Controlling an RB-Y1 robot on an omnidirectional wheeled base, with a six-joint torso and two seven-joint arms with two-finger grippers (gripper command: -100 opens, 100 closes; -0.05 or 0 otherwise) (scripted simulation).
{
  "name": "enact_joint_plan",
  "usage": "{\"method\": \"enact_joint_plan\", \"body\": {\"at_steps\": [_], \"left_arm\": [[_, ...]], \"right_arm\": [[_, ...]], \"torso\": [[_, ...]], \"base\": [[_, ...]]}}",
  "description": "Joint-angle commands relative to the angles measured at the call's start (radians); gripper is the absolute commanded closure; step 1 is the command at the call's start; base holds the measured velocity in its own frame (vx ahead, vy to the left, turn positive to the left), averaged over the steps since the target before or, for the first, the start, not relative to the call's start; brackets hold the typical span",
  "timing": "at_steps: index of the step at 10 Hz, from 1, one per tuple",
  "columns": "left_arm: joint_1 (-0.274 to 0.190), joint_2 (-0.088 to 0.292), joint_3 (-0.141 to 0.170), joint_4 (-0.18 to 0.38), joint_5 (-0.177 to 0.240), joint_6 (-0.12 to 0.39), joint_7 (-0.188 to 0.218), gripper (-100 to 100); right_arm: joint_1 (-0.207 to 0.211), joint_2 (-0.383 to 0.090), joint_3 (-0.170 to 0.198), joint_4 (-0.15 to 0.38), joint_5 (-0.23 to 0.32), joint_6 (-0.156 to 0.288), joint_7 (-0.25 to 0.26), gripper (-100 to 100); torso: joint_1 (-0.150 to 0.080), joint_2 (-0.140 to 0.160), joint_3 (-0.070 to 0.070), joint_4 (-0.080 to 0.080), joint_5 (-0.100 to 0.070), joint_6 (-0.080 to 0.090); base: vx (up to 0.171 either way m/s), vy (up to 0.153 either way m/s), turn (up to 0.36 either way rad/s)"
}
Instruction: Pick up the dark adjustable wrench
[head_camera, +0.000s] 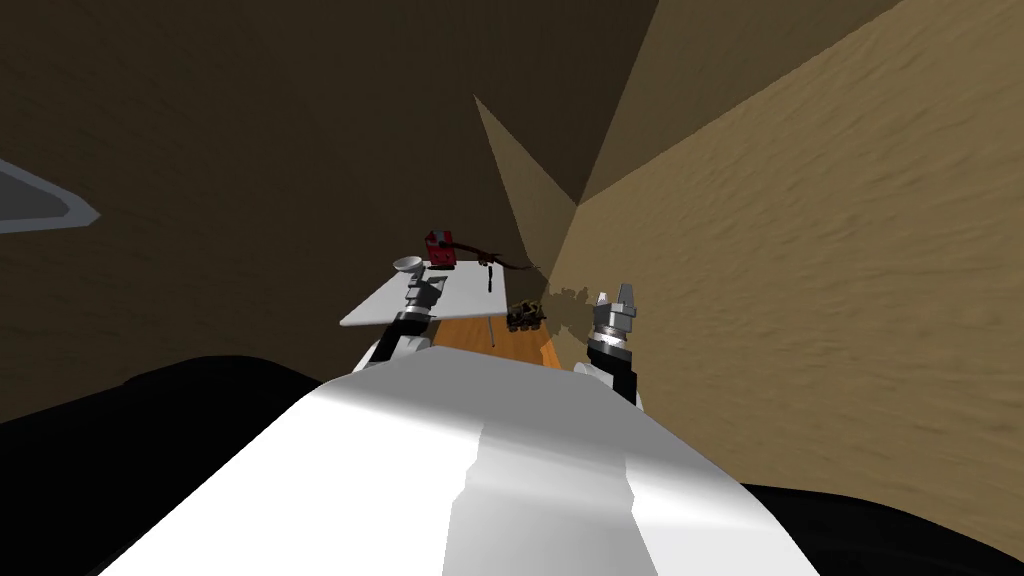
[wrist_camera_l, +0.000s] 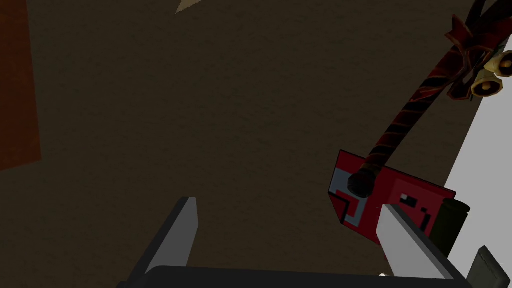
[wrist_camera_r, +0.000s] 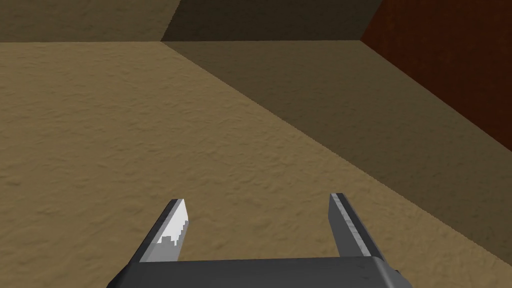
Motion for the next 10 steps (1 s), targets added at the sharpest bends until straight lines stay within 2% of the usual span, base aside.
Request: {"method": "enact_joint_plan", "body": {"at_steps": [1, 2, 3, 4, 5, 6, 7, 8, 9, 10], "left_arm": [[-0.005, 0.028, 0.033, 0.018, 0.026, 0.050, 0.050, -100], [-0.005, 0.028, 0.033, 0.018, 0.026, 0.077, 0.073, -100], [-0.002, 0.049, 0.059, 0.031, 0.048, 0.115, 0.098, -100], [-0.002, 0.049, 0.059, 0.031, 0.048, 0.137, 0.128, -100], [0.001, 0.069, 0.085, 0.044, 0.070, 0.162, 0.157, -100], [0.001, 0.069, 0.085, 0.044, 0.070, 0.187, 0.186, -100], [0.001, 0.069, 0.085, 0.044, 0.070, 0.199, 0.190, -100], [0.005, 0.090, 0.113, 0.059, 0.093, 0.236, 0.233, -100], [0.005, 0.090, 0.113, 0.059, 0.093, 0.264, 0.252, -100], [0.010, 0.110, 0.142, 0.074, 0.116, 0.301, 0.283, -100]], "right_arm": [[0.000, 0.000, 0.000, 0.000, 0.000, 0.000, 0.000, 0], [0.000, 0.000, 0.000, 0.000, 0.000, 0.000, 0.000, 0], [0.000, 0.000, 0.000, 0.000, 0.000, 0.000, 0.000, 0], [0.000, 0.000, 0.000, 0.000, 0.000, 0.000, 0.000, 0], [0.000, 0.000, 0.000, 0.000, 0.000, 0.000, 0.000, 0], [0.000, 0.000, 0.000, 0.000, 0.000, 0.000, 0.000, 0], [0.000, 0.000, 0.000, 0.000, 0.000, 0.000, 0.000, 0], [0.000, 0.000, 0.000, 0.000, 0.000, 0.000, 0.000, 0], [0.000, 0.000, 0.000, 0.000, 0.000, 0.000, 0.000, 0], [0.000, 0.000, 0.000, 0.000, 0.000, 0.000, 0.000, 0]], "torso": [[0.000, 0.000, 0.000, 0.000, 0.000, 0.000], [-0.001, 0.000, 0.000, 0.000, 0.000, 0.001], [0.000, 0.000, 0.000, 0.000, 0.000, 0.000], [0.000, 0.000, 0.000, 0.000, 0.000, 0.000], [0.000, -0.001, 0.000, 0.000, 0.000, 0.000], [0.000, -0.001, -0.001, 0.000, 0.000, 0.000], [0.000, -0.001, -0.001, 0.000, 0.000, 0.000], [0.001, -0.002, -0.001, 0.000, 0.000, 0.000], [0.001, -0.002, -0.001, 0.000, 0.000, 0.001], [0.001, -0.002, -0.001, 0.000, 0.000, 0.000]], "base": [[-0.037, -0.034, -0.237], [-0.035, -0.023, -0.116], [-0.039, -0.032, -0.238], [-0.032, -0.021, -0.130], [-0.024, -0.028, -0.231], [-0.018, -0.022, -0.134], [-0.009, -0.009, 0.012], [-0.015, -0.023, -0.252], [-0.017, -0.018, -0.140], [-0.016, -0.025, -0.250]]}}
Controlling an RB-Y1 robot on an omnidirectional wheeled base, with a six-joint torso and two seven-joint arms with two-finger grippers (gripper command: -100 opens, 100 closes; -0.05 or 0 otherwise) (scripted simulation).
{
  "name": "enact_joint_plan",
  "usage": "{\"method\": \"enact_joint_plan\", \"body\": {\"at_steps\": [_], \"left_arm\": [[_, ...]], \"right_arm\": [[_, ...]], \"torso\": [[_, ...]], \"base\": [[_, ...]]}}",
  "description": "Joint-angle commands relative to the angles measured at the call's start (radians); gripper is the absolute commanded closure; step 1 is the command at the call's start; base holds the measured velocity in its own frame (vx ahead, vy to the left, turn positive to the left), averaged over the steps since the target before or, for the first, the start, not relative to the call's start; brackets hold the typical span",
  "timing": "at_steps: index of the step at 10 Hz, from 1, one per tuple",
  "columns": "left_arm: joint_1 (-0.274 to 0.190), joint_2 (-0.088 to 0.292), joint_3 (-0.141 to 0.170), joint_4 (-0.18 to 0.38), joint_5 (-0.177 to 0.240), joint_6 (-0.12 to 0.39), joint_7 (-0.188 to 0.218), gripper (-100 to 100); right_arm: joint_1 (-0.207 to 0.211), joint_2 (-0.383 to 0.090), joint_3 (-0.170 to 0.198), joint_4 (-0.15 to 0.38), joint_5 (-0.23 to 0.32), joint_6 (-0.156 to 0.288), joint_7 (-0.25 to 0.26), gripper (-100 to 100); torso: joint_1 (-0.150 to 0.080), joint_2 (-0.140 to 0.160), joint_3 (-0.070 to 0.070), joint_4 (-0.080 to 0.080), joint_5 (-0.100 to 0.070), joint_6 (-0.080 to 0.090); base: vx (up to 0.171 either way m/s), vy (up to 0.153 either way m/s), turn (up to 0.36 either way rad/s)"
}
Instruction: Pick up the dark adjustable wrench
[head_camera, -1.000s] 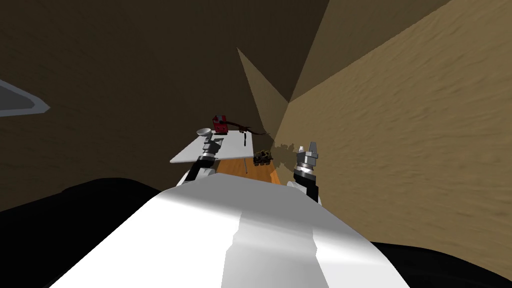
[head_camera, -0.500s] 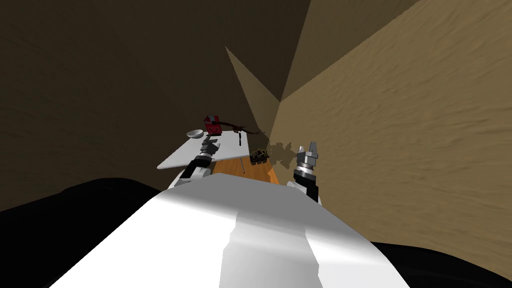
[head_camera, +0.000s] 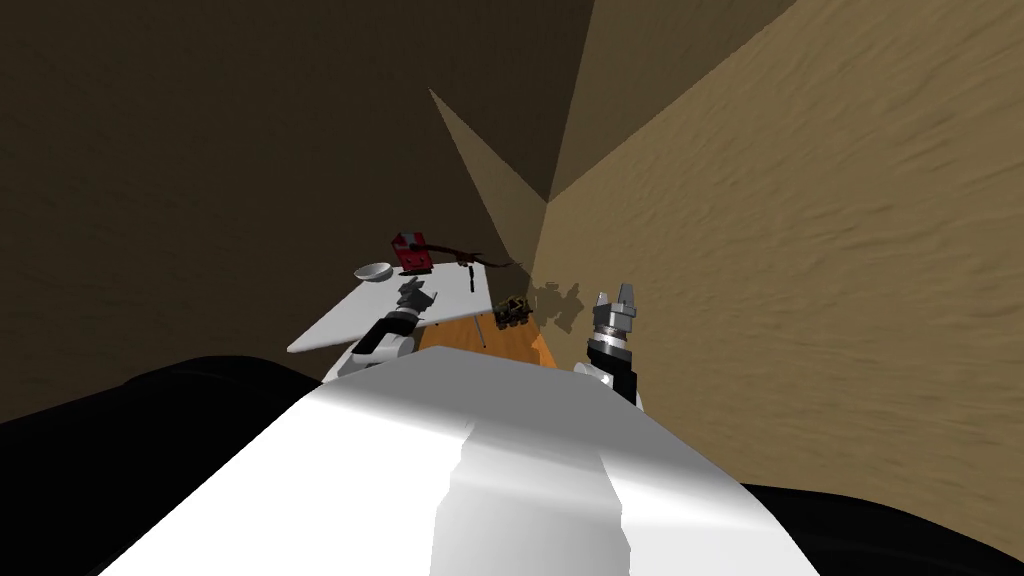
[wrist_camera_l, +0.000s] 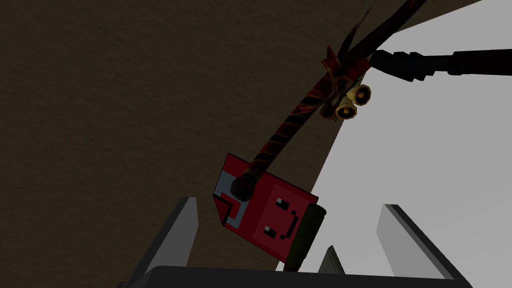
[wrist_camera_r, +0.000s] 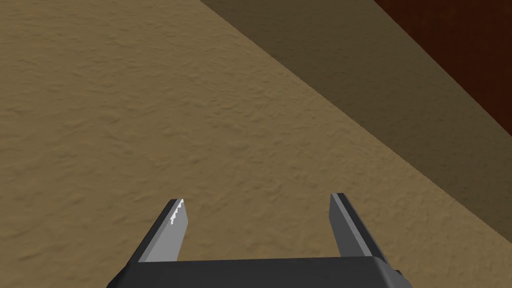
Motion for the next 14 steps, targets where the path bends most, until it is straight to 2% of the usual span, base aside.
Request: {"method": "enact_joint_plan", "body": {"at_steps": [1, 2, 3, 4, 5, 6, 7, 8, 9, 10, 11, 12, 13, 14], "left_arm": [[0.004, 0.012, 0.019, -0.002, 0.014, 0.050, 0.050, -100], [0.004, 0.012, 0.019, -0.002, 0.014, 0.061, 0.055, -100], [0.008, 0.032, 0.049, 0.014, 0.038, 0.098, 0.097, -100], [0.008, 0.032, 0.049, 0.014, 0.038, 0.119, 0.118, -100], [0.008, 0.032, 0.049, 0.014, 0.038, 0.129, 0.118, -100], [0.013, 0.051, 0.079, 0.030, 0.061, 0.173, 0.161, -100], [0.013, 0.051, 0.079, 0.030, 0.061, 0.198, 0.181, -100], [0.018, 0.071, 0.110, 0.046, 0.086, 0.226, 0.211, -100], [0.018, 0.071, 0.110, 0.046, 0.086, 0.242, 0.238, -100], [0.018, 0.071, 0.110, 0.046, 0.086, 0.268, 0.245, -100], [0.023, 0.089, 0.141, 0.062, 0.110, 0.300, 0.286, -100], [0.023, 0.089, 0.141, 0.062, 0.110, 0.317, 0.309, -100], [0.023, 0.089, 0.141, 0.062, 0.110, 0.339, 0.309, -100], [0.028, 0.107, 0.172, 0.077, 0.134, 0.372, 0.353, -100]], "right_arm": [[0.000, 0.000, 0.000, 0.000, 0.000, 0.000, 0.000, 0], [0.000, 0.000, 0.000, 0.000, 0.000, 0.000, 0.000, 0], [0.000, 0.000, 0.000, 0.000, 0.000, 0.000, 0.000, 0], [0.000, 0.000, 0.000, 0.000, 0.000, 0.000, 0.000, 0], [0.000, 0.000, 0.000, 0.000, 0.000, 0.000, 0.000, 0], [0.000, 0.000, 0.000, 0.000, 0.000, 0.000, 0.000, 0], [0.000, 0.000, 0.000, 0.000, 0.000, 0.000, 0.000, 0], [0.000, 0.000, 0.000, 0.000, 0.000, 0.000, 0.000, 0], [0.000, 0.000, 0.000, 0.000, 0.000, 0.000, 0.000, 0], [0.000, 0.000, 0.000, 0.000, 0.000, 0.000, 0.000, 0], [0.000, 0.000, 0.000, 0.000, 0.000, 0.000, 0.000, 0], [0.000, 0.000, 0.000, 0.000, 0.000, 0.000, 0.000, 0], [0.000, 0.000, 0.000, 0.000, 0.000, 0.000, 0.000, 0], [0.000, 0.000, 0.000, 0.000, 0.000, 0.000, 0.000, 0]], "torso": [[0.000, 0.000, 0.000, 0.000, 0.000, 0.000], [0.000, 0.000, 0.000, 0.000, 0.000, -0.001], [0.001, -0.001, 0.000, 0.000, 0.000, -0.001], [0.000, -0.001, 0.000, 0.000, 0.000, 0.000], [0.001, -0.001, 0.000, 0.000, 0.000, -0.001], [0.001, -0.001, -0.001, 0.000, 0.000, -0.001], [0.001, -0.001, -0.001, 0.000, 0.000, 0.000], [0.001, -0.001, -0.001, 0.000, 0.000, -0.001], [0.001, -0.001, -0.001, 0.000, 0.000, 0.000], [0.001, -0.002, -0.001, 0.000, 0.000, -0.001], [0.001, -0.001, -0.001, 0.000, 0.000, -0.001], [0.001, -0.002, -0.001, 0.000, 0.000, 0.000], [0.001, -0.002, -0.001, 0.000, 0.000, -0.001], [0.001, -0.002, -0.001, 0.000, 0.000, -0.001]], "base": [[-0.011, -0.014, -0.131], [-0.002, -0.005, 0.030], [-0.003, -0.017, -0.245], [-0.002, -0.011, -0.144], [0.002, -0.005, 0.019], [0.004, -0.018, -0.252], [0.005, -0.008, -0.152], [0.012, -0.016, -0.257], [0.009, -0.011, -0.101], [0.005, -0.004, 0.033], [0.014, -0.014, -0.248], [0.014, -0.006, -0.144], [0.007, 0.000, 0.015], [0.017, -0.014, -0.267]]}}
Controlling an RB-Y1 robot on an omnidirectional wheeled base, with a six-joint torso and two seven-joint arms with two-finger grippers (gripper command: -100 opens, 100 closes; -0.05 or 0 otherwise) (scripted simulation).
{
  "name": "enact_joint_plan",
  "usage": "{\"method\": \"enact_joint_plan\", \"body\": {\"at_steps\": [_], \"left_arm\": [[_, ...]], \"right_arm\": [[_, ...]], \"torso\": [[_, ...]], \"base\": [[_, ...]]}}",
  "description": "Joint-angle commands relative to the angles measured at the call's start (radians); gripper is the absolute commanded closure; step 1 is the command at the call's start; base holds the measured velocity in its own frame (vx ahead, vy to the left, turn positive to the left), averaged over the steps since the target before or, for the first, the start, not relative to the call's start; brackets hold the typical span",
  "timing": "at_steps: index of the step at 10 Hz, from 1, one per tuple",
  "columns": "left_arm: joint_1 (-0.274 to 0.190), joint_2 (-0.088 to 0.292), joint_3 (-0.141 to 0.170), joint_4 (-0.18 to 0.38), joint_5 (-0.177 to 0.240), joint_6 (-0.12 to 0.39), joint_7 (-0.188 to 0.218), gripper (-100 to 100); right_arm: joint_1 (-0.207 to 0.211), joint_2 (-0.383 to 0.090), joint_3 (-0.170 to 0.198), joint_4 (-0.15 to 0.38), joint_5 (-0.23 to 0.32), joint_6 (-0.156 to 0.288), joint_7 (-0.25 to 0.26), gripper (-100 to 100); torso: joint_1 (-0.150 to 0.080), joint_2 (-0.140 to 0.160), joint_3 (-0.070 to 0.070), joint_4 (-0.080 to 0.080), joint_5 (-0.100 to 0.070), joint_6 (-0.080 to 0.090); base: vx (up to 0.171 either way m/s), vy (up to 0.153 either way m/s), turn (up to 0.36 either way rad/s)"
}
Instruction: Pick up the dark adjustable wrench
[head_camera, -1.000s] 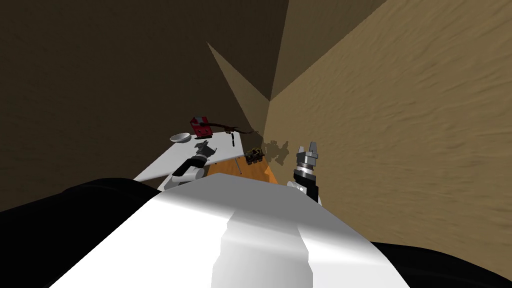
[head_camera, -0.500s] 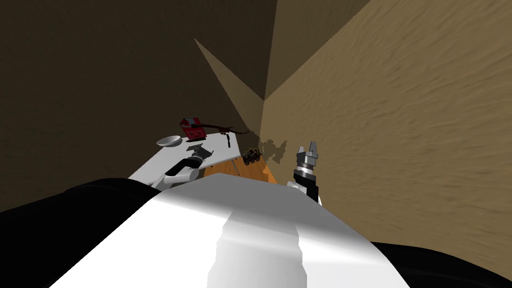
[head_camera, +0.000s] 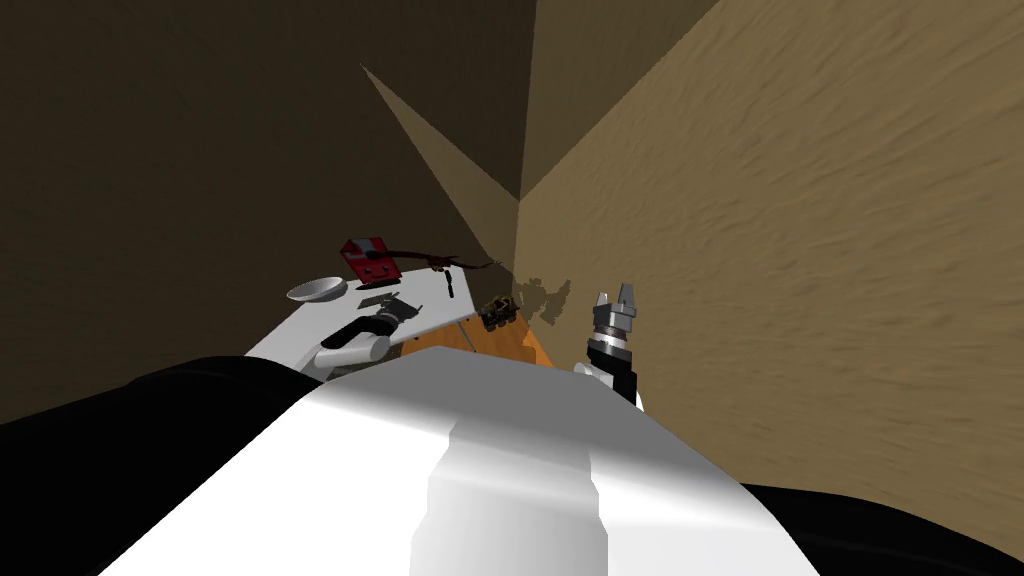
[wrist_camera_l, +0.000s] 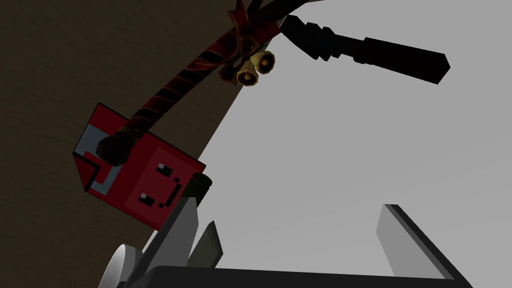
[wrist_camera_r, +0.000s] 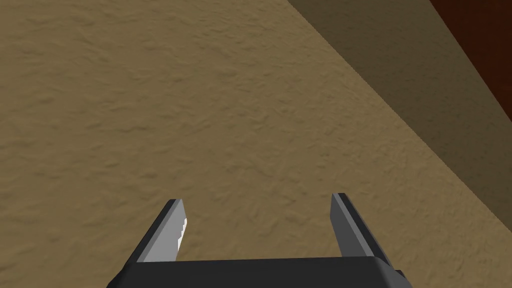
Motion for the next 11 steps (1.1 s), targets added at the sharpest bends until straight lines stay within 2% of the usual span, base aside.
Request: {"method": "enact_joint_plan", "body": {"at_steps": [1, 2, 3, 4, 5, 6, 7, 8, 9, 10, 11], "left_arm": [[0.000, 0.008, 0.013, 0.013, 0.011, 0.050, 0.044, -100], [0.000, 0.008, 0.013, 0.013, 0.011, 0.057, 0.044, -100], [0.005, 0.024, 0.044, 0.028, 0.036, 0.094, 0.088, -100], [0.005, 0.024, 0.044, 0.028, 0.036, 0.118, 0.108, -100], [0.005, 0.024, 0.044, 0.028, 0.036, 0.129, 0.108, -100], [0.010, 0.039, 0.075, 0.043, 0.061, 0.168, 0.154, -100], [0.010, 0.039, 0.075, 0.043, 0.061, 0.194, 0.171, -100], [0.015, 0.052, 0.106, 0.058, 0.086, 0.227, 0.205, -100], [0.015, 0.052, 0.106, 0.058, 0.086, 0.259, 0.234, -100], [0.015, 0.052, 0.106, 0.058, 0.086, 0.272, 0.234, -100], [0.019, 0.063, 0.136, 0.072, 0.110, 0.310, 0.279, -100]], "right_arm": [[0.000, 0.000, 0.000, 0.000, 0.000, 0.000, 0.000, 0], [0.000, 0.000, 0.000, 0.000, 0.000, 0.000, 0.000, 0], [0.000, 0.000, 0.000, 0.000, 0.000, 0.000, 0.000, 0], [0.000, 0.000, 0.000, 0.000, 0.000, 0.000, 0.000, 0], [0.000, 0.000, 0.000, 0.000, 0.000, 0.000, 0.000, 0], [0.000, 0.000, 0.000, 0.000, 0.000, 0.000, 0.000, 0], [0.000, 0.000, 0.000, 0.000, 0.000, 0.000, 0.000, 0], [0.000, 0.000, 0.000, 0.000, 0.000, 0.000, 0.000, 0], [0.000, 0.000, 0.000, 0.000, 0.000, 0.000, 0.000, 0], [0.000, 0.000, 0.000, 0.000, 0.000, 0.000, 0.000, 0], [0.000, 0.000, 0.000, 0.000, 0.000, 0.000, 0.000, 0]], "torso": [[0.000, 0.000, 0.000, 0.000, 0.000, 0.000], [0.000, 0.000, 0.000, 0.000, 0.000, -0.001], [0.001, 0.000, 0.000, 0.000, 0.000, -0.001], [0.000, 0.000, 0.000, 0.000, 0.000, 0.000], [0.000, -0.001, 0.000, 0.000, 0.000, -0.001], [0.000, 0.000, 0.000, 0.000, 0.000, -0.001], [0.000, 0.000, 0.000, 0.000, 0.000, 0.000], [0.000, -0.001, 0.000, 0.000, 0.000, -0.001], [0.000, -0.002, -0.001, 0.000, 0.000, -0.001], [0.000, -0.002, -0.001, 0.000, 0.000, -0.001], [0.000, -0.001, 0.000, 0.000, 0.000, -0.001]], "base": [[0.018, -0.002, -0.132], [0.010, 0.001, 0.028], [0.025, -0.015, -0.261], [0.027, -0.003, -0.126], [0.013, 0.001, 0.025], [0.019, -0.009, -0.198], [0.026, -0.004, -0.162], [0.051, -0.007, -0.251], [0.046, -0.004, -0.127], [0.017, -0.003, 0.011], [0.032, -0.018, -0.220]]}}
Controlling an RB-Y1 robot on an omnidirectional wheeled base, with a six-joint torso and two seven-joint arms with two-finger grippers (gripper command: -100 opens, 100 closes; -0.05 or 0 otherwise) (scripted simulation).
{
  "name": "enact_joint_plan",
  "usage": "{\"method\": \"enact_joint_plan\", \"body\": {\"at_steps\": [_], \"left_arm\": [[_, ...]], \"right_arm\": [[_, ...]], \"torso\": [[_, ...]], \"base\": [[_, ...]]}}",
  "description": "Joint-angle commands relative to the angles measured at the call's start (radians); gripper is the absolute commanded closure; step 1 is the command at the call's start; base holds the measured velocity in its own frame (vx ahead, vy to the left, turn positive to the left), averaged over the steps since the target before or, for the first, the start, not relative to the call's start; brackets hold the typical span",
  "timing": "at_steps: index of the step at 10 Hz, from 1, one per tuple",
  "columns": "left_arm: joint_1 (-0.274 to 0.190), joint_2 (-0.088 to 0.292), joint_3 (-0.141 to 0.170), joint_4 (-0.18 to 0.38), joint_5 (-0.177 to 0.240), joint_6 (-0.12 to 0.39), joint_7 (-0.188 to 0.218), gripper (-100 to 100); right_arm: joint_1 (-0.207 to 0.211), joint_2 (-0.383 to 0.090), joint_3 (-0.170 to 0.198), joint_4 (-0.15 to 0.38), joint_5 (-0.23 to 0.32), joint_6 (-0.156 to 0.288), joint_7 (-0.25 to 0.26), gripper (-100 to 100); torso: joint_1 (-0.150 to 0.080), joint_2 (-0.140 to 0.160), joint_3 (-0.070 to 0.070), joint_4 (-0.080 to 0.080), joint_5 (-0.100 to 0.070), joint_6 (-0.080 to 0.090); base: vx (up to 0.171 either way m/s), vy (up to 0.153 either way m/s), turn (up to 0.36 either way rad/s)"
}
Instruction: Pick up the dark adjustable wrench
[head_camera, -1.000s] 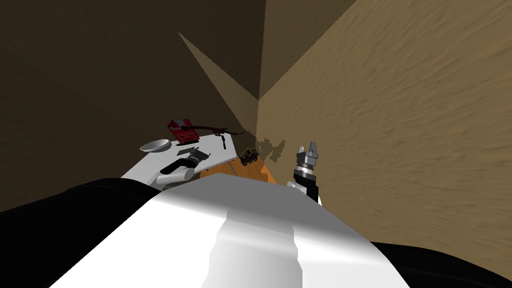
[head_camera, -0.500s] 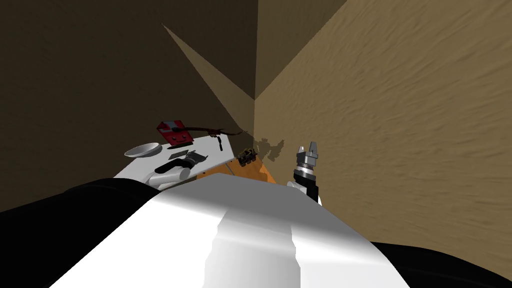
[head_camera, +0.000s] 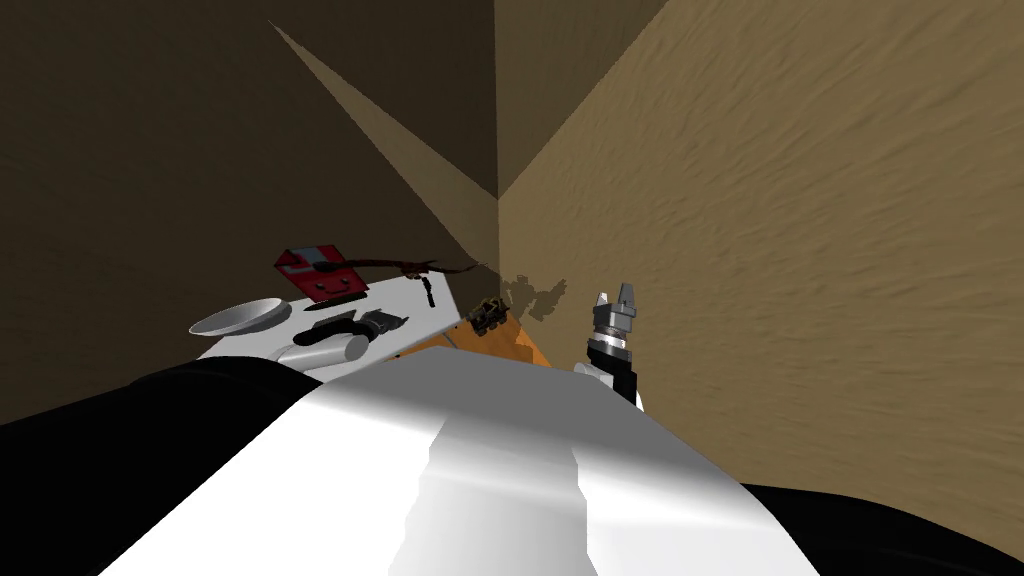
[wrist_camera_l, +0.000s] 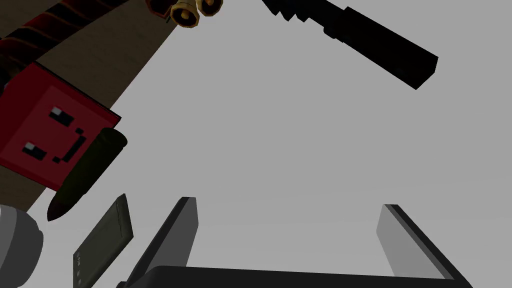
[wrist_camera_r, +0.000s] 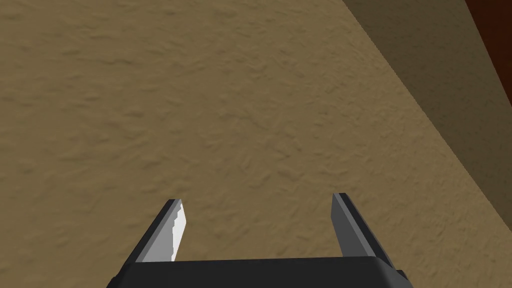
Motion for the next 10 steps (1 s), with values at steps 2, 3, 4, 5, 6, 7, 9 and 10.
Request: {"method": "enact_joint_plan", "body": {"at_steps": [2, 3, 4, 5, 6, 7, 9, 10], "left_arm": [[0.002, 0.001, 0.013, 0.002, 0.008, 0.058, 0.043, -100], [0.007, 0.010, 0.042, 0.016, 0.033, 0.100, 0.090, -100], [0.007, 0.010, 0.042, 0.016, 0.033, 0.126, 0.104, -100], [0.011, 0.017, 0.071, 0.029, 0.058, 0.152, 0.138, -100], [0.011, 0.017, 0.071, 0.029, 0.058, 0.177, 0.162, -100], [0.011, 0.017, 0.071, 0.029, 0.058, 0.198, 0.163, -100], [0.014, 0.023, 0.098, 0.041, 0.082, 0.258, 0.220, -100], [0.014, 0.023, 0.098, 0.041, 0.082, 0.267, 0.220, -100]], "right_arm": [[0.000, 0.000, 0.000, 0.000, 0.000, 0.000, 0.000, 0], [0.000, 0.000, 0.000, 0.000, 0.000, 0.000, 0.000, 0], [0.000, 0.000, 0.000, 0.000, 0.000, 0.000, 0.000, 0], [0.000, 0.000, 0.000, 0.000, 0.000, 0.000, 0.000, 0], [0.000, 0.000, 0.000, 0.000, 0.000, 0.000, 0.000, 0], [0.000, 0.000, 0.000, 0.000, 0.000, 0.000, 0.000, 0], [0.000, 0.000, 0.000, 0.000, 0.000, 0.000, 0.000, 0], [0.000, 0.000, 0.000, 0.000, 0.000, 0.000, 0.000, 0]], "torso": [[0.000, 0.000, 0.000, 0.000, 0.000, -0.001], [0.001, 0.001, 0.000, 0.000, 0.000, -0.001], [0.000, 0.000, 0.000, 0.000, 0.000, 0.000], [0.000, 0.000, 0.000, 0.000, 0.000, -0.001], [0.000, -0.002, -0.001, 0.000, 0.000, 0.000], [0.000, -0.002, -0.001, 0.000, 0.000, -0.001], [0.000, -0.001, -0.001, 0.000, 0.000, 0.000], [0.000, -0.001, -0.001, 0.000, 0.000, -0.001]], "base": [[0.026, -0.003, -0.066], [0.034, -0.013, -0.251], [0.037, -0.006, -0.126], [0.061, -0.015, -0.230], [0.059, -0.010, -0.110], [0.029, -0.005, 0.023], [0.054, -0.011, -0.177], [0.024, -0.006, 0.004]]}}
